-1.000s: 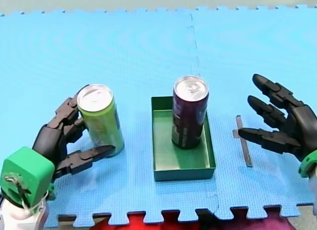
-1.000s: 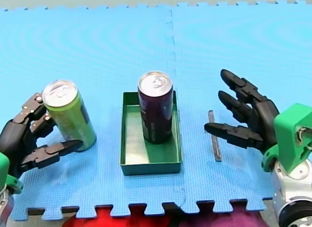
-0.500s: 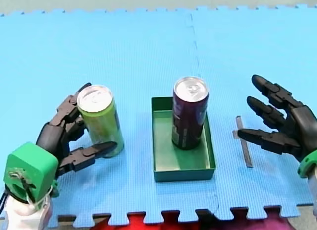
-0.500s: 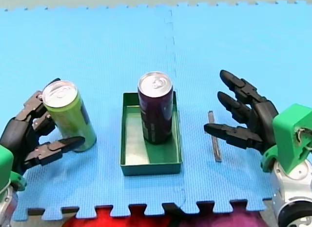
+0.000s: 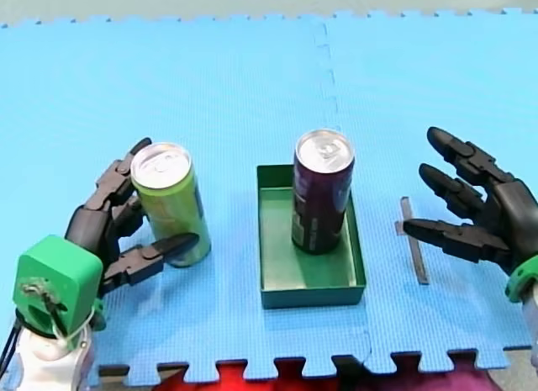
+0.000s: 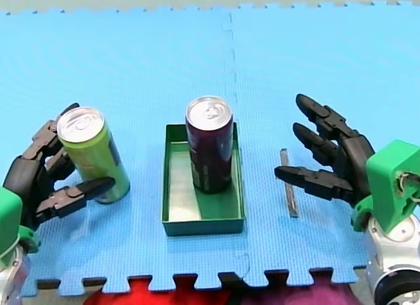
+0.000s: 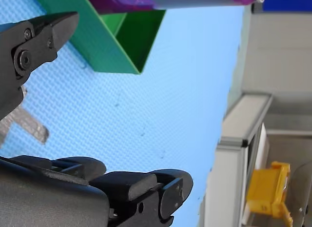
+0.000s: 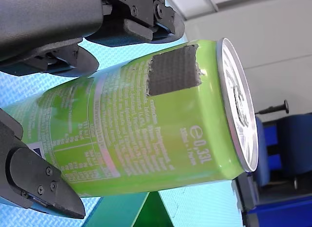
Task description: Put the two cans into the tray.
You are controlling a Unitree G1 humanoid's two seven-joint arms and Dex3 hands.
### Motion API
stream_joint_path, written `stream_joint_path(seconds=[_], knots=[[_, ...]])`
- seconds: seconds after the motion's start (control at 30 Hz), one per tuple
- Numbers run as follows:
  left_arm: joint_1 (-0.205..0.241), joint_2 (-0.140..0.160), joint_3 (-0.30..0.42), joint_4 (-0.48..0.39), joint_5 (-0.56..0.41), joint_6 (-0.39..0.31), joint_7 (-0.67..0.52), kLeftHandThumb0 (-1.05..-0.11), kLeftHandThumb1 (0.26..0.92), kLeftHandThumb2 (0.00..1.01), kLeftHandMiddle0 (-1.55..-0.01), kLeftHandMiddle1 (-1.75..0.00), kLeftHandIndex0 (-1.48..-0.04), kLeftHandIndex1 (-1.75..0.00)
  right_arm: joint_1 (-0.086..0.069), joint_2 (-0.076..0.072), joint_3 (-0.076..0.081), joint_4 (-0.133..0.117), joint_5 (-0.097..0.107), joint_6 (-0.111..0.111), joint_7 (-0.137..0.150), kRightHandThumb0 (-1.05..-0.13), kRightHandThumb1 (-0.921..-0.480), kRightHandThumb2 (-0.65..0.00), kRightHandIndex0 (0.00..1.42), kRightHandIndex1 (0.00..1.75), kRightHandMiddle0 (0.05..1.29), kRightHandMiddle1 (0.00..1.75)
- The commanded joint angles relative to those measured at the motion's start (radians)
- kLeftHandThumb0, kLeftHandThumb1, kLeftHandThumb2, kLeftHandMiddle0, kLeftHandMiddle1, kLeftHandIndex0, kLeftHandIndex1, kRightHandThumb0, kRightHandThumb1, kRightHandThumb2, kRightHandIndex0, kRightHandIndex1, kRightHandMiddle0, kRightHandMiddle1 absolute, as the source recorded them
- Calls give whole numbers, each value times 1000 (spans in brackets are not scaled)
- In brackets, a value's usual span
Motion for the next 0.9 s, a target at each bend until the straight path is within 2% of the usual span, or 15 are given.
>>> stream_joint_path(seconds=[0.0,0.57,0.87], knots=[[-10,1,6,13,-5,-10,0,-1048,688,4,-445,-20,-248,-5,2,-5,-1,-1,0,-7,-2,-812,-660,0,406,1,364,2],[-27,-8,13,37,-12,-17,-15,-1043,672,0,-488,-20,-262,-4,0,-9,1,-3,-11,-10,-19,-821,-663,-1,411,1,365,1],[-27,-4,7,26,-22,2,-70,-1043,673,1,-490,-10,-263,-2,2,-10,1,-2,-10,-14,-22,-818,-664,0,414,2,367,1]])
